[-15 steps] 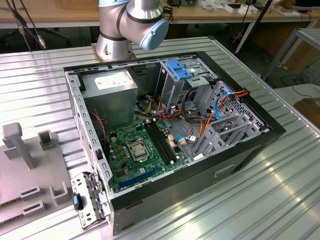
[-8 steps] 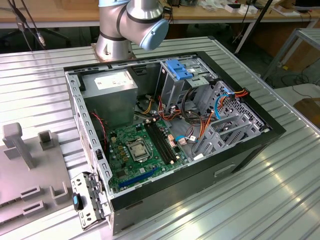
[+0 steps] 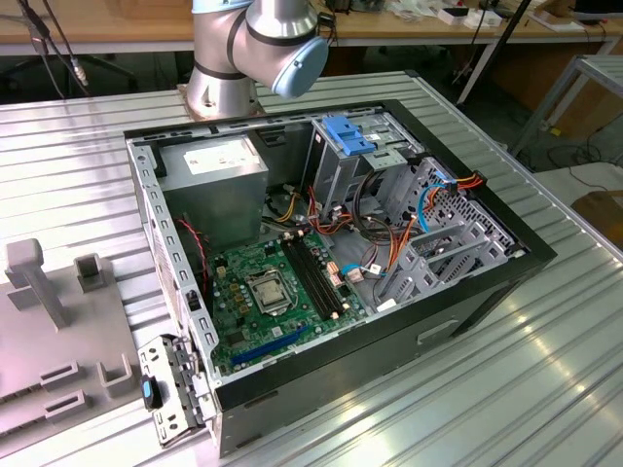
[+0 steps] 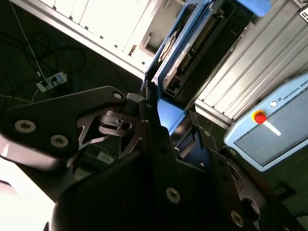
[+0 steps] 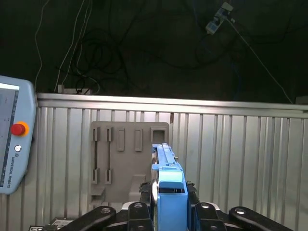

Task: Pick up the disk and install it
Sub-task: 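Pick up the disk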

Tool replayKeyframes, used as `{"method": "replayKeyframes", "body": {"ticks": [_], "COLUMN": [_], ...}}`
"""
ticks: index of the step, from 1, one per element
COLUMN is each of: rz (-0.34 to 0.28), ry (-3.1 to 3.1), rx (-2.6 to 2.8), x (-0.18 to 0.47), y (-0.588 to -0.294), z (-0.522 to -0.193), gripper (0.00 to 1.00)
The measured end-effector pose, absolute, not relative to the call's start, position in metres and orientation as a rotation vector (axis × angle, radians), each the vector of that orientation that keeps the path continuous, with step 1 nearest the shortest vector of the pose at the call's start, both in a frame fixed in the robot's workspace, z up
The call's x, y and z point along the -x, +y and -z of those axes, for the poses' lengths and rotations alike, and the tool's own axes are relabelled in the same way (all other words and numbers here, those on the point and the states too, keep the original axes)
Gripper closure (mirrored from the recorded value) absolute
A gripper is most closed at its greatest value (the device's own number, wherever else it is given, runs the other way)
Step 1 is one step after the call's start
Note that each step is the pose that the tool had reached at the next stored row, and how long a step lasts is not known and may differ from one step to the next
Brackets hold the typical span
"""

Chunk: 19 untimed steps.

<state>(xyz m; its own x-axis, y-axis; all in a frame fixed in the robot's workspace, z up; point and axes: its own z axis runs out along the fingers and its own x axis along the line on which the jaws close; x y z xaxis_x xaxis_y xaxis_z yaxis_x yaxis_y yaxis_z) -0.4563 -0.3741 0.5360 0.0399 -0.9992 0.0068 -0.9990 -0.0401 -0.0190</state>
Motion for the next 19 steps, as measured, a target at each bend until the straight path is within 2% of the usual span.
{"method": "replayKeyframes", "body": {"ticks": [19], "rz": [0.029], "ry": [2.17], "rx": [2.259], "x": [0.376], "y": [-0.374], "z": [-0.536], "gripper": [0.63]}}
